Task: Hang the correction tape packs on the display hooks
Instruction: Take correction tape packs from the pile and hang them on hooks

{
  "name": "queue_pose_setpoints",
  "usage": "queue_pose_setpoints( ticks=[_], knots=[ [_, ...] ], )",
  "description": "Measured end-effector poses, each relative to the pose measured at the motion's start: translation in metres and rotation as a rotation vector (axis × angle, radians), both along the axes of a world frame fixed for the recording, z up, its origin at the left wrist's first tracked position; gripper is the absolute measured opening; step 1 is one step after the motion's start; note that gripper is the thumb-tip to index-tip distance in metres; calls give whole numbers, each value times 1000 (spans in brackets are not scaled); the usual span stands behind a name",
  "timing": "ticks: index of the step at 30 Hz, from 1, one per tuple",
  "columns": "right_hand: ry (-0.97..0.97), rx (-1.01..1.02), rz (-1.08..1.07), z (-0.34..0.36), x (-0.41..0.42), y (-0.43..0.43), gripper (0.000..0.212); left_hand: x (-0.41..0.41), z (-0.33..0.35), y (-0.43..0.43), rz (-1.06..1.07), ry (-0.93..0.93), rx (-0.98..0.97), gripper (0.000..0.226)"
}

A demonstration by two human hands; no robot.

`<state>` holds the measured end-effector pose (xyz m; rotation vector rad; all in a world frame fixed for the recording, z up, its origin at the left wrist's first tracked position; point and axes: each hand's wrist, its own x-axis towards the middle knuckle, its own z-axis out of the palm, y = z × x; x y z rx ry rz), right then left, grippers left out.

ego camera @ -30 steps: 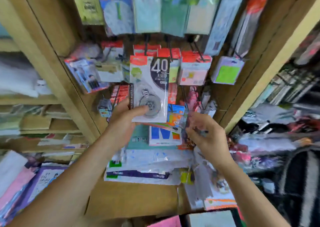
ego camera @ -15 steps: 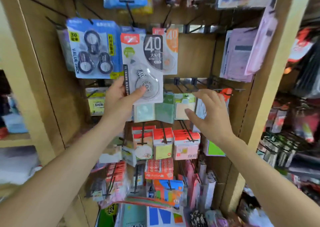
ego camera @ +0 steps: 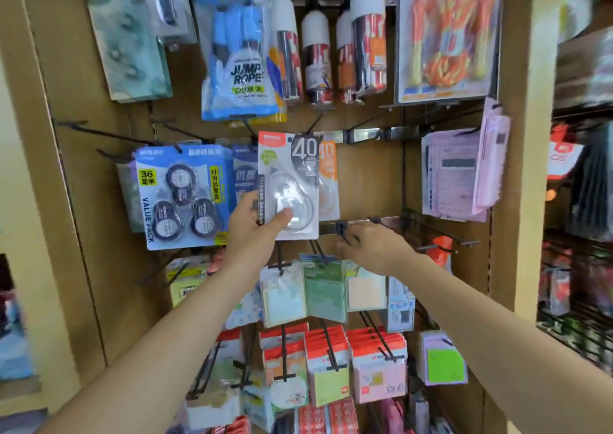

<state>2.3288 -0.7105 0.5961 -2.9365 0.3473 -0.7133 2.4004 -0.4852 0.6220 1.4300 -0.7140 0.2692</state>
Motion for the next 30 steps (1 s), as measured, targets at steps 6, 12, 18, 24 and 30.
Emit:
queue_pose_setpoints(
  ticks=[6, 12, 18, 24, 30],
  knots=[
    [-27, 3, -22, -17, 7, -10, 57, 2, -6, -3, -73, 1, 13, 38],
    [-82, -59, -44, -24, 9, -10, 41, -5, -8, -5, -158, -23, 30, 34],
    [-92, -88, -50, -24, 7, -8, 43, -2, 6, -16, -187, -53, 7, 36],
    [-52, -61, -54, -20, 4, -4, 42, 6, 8, -24, -185, -37, 43, 36],
    [-62, -40, -49, -21, 3, -2, 42, 9, 16, -29, -212, -30, 31, 35]
  ],
)
